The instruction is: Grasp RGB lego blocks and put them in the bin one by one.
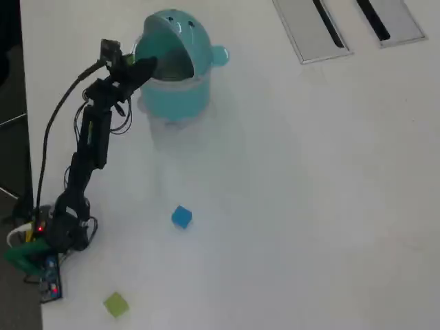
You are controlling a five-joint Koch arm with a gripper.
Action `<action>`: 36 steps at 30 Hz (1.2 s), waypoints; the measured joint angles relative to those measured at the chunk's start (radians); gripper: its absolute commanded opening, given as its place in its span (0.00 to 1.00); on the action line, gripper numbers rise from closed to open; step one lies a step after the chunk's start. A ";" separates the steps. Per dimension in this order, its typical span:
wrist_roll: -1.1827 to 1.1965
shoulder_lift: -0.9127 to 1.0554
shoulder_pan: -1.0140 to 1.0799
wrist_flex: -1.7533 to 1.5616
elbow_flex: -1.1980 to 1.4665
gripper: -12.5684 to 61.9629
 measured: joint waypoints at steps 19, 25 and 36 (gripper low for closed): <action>0.049 0.285 0.025 0.222 -0.002 0.58; 0.123 0.356 0.040 0.222 -0.003 0.61; 0.129 0.410 0.061 0.229 -0.011 0.63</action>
